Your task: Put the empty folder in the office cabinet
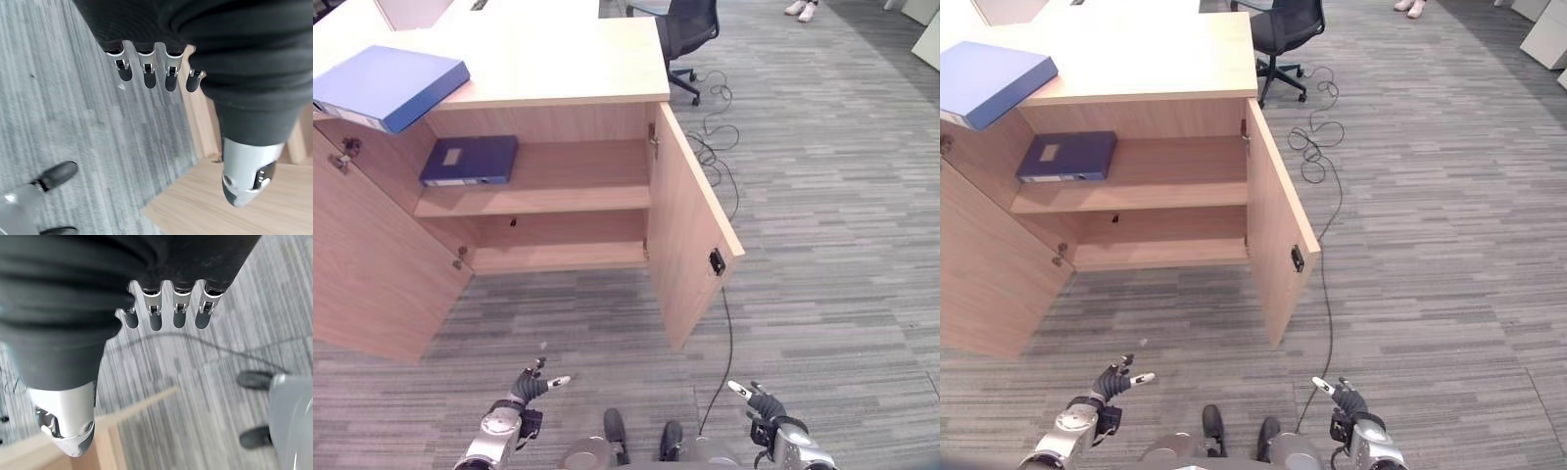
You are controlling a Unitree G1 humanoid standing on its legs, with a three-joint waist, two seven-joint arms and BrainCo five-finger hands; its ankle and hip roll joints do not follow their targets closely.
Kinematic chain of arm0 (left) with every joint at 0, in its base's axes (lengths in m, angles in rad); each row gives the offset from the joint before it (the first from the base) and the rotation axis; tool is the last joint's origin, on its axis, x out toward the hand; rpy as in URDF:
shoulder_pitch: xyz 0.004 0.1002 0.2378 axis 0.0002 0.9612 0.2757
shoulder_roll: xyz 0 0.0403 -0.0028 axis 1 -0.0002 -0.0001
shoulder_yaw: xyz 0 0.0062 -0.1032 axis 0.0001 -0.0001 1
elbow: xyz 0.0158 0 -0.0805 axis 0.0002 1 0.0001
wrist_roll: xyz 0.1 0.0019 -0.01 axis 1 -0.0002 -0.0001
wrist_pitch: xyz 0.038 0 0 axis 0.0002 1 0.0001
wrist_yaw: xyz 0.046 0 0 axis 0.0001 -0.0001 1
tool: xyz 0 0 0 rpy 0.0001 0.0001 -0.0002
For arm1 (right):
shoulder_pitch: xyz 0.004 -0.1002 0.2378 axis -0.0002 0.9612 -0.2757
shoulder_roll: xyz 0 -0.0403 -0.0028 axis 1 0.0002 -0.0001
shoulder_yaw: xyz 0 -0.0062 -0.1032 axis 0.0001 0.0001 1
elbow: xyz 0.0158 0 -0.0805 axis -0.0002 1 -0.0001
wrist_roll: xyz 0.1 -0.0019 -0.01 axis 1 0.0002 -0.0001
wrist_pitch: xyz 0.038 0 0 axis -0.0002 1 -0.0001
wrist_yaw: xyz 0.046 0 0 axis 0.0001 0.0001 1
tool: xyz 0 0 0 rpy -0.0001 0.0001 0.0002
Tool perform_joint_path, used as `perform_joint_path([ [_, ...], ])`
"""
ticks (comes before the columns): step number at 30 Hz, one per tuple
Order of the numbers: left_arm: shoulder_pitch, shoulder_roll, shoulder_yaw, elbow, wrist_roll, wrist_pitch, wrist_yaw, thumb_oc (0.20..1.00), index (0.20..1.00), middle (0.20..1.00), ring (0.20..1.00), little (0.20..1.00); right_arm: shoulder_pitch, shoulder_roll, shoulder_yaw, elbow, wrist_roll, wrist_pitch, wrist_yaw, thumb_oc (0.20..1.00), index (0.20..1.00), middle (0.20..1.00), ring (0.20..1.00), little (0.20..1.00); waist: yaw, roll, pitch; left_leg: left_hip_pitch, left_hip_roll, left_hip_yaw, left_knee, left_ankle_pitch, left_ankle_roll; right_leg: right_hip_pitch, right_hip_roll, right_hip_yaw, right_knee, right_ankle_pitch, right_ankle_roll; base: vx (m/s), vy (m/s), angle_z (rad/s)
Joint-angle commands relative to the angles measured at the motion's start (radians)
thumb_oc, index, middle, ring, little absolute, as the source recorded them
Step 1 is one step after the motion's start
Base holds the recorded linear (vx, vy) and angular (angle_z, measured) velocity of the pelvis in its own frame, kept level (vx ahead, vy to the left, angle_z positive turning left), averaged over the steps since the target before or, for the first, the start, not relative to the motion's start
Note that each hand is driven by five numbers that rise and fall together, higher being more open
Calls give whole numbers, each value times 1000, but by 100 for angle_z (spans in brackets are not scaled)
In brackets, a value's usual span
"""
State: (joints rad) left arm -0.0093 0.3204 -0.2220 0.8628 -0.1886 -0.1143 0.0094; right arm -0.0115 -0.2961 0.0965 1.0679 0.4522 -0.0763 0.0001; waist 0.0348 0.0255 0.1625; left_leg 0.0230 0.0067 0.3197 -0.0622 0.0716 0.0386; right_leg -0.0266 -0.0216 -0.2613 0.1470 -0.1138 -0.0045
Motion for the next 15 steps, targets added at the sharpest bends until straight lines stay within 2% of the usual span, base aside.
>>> perform_joint_path([
  [1,-73,-14,-2,-15,-10,-40,1,1000,1000,1000,1000,1000,-25,-44,-32,10,35,-19,-3,1000,1000,1000,1000,1000,-12,-5,43,-31,23,-107,129,-89,-109,111,-23,94,-133,25,82,-61,27,7],
  [2,-76,-14,-7,-22,-9,-41,5,1000,1000,1000,1000,1000,-26,-52,-32,16,39,-18,-5,1000,1000,1000,1000,1000,-11,-6,55,-59,32,-144,173,-88,-130,113,-32,112,-137,27,78,-54,28,4],
  [4,-82,-18,-11,-25,-12,-42,8,1000,1000,1000,1000,1000,-24,-56,-37,20,43,-17,-5,1000,1000,1000,1000,1000,-15,-11,64,-84,47,-170,201,-86,-144,118,-44,115,-143,30,78,-38,55,-17],
  [7,-76,-20,-16,-42,-9,-43,10,1000,1000,1000,1000,1000,-7,-66,-56,36,43,-10,-8,1000,1000,1000,1000,1000,-23,-18,60,-94,148,-183,180,-37,-156,131,-81,118,-143,23,88,54,146,6],
  [8,-68,-15,-11,-36,-11,-41,14,1000,1000,1000,1000,1000,-1,-68,-61,37,45,-10,-6,1000,1000,1000,1000,1000,-22,-13,46,-77,204,-217,116,12,-169,125,-87,130,-131,12,95,175,191,36],
  [10,-65,-13,-12,-31,-13,-47,22,1000,1000,1000,1000,1000,1,-75,-61,41,43,-12,-8,1000,1000,1000,1000,1000,-16,-6,44,-78,246,-309,59,63,-193,118,-89,162,-103,-9,96,190,239,-1],
  [11,-70,-10,-10,-22,-19,-46,28,1000,1000,1000,1000,1000,-5,-82,-61,39,46,-10,-8,1000,1000,1000,1000,1000,-13,2,48,-82,276,-389,43,102,-212,113,-90,197,-77,-26,98,167,290,-37],
  [12,-70,-9,-5,-18,-21,-47,32,1000,1000,1000,1000,1000,-8,-85,-63,41,43,-9,-5,1000,1000,1000,1000,1000,-15,6,46,-74,296,-412,22,114,-224,110,-93,211,-64,-38,102,195,418,-45],
  [13,-70,-7,-1,-13,-26,-49,32,1000,1000,1000,1000,1000,-8,-94,-71,44,40,-8,-3,1000,1000,1000,1000,1000,-20,8,42,-69,337,-402,10,147,-239,106,-112,223,-36,-54,118,159,393,-56],
  [15,-76,-4,-1,-15,-26,-50,31,1000,1000,1000,1000,1000,-7,-101,-74,51,35,-4,-2,1000,1000,1000,1000,1000,-24,14,38,-69,392,-372,5,192,-253,98,-137,232,10,-79,141,199,534,-42],
])
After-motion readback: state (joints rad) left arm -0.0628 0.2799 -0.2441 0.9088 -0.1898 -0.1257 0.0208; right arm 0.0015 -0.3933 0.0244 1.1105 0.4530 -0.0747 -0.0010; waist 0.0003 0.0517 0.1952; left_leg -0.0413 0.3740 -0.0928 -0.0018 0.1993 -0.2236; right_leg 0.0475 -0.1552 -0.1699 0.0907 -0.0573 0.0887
